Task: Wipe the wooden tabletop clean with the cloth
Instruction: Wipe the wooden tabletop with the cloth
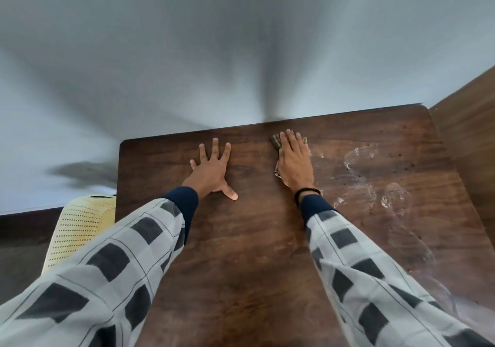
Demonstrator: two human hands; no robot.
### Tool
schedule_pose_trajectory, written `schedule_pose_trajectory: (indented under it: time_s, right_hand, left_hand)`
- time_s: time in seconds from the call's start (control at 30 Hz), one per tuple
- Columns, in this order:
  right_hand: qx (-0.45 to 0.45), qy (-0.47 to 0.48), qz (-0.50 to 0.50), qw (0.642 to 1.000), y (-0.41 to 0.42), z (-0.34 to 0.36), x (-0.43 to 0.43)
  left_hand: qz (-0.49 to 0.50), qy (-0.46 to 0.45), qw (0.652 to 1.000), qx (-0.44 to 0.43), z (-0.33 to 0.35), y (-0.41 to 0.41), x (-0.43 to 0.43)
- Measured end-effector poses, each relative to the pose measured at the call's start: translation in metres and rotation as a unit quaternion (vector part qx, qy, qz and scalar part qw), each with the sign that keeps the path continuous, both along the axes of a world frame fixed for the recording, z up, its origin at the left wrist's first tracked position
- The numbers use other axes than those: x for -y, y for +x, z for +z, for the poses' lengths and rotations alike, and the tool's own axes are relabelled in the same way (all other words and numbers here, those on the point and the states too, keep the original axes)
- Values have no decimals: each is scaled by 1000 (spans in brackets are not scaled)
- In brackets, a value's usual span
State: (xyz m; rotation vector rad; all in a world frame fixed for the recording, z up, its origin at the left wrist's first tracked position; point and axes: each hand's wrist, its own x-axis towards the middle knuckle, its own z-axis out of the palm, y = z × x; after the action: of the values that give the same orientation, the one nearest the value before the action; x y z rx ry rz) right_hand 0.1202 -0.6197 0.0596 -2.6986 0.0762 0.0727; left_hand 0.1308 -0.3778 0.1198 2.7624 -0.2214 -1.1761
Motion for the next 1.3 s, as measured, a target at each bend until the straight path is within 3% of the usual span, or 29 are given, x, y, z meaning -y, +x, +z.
schedule_pose_trajectory:
  time_s: [0.07,0.2,0.4,0.57,0.73,0.9,0.97,1.2,1.3]
  right_hand:
    - [5,-5,4,1000,3,0,-20]
    - [19,-9,168,985,-27,2,0]
    - [2,-8,17,1000,29,5,-14]
    - [36,8,137,990,2,4,-11]
    - [14,3,5,1000,47,2,-7]
    - [48,4,161,986,-28,0,-8]
    - [36,5,175,984,-50,3,11]
    - [-4,20,-39,999,33,8,7]
    - [10,3,90,996,11,8,-5]
  left_hand:
    - [-2,-1,1000,2,0,0,-1]
    - [-5,0,1000,1,0,-1,-2]
    - [-1,1,1000,0,1,0,0]
    - [-3,4,1000,-10,2,1,0]
    - [3,-3,1000,-7,4,3,-2]
    - [-4,6,1000,-14,5,2,0]
    - [-4,7,1000,-12,5,1,0]
    - [1,5,1000,-14,7,0,1]
    - [-1,-1,1000,-12,7,0,-1]
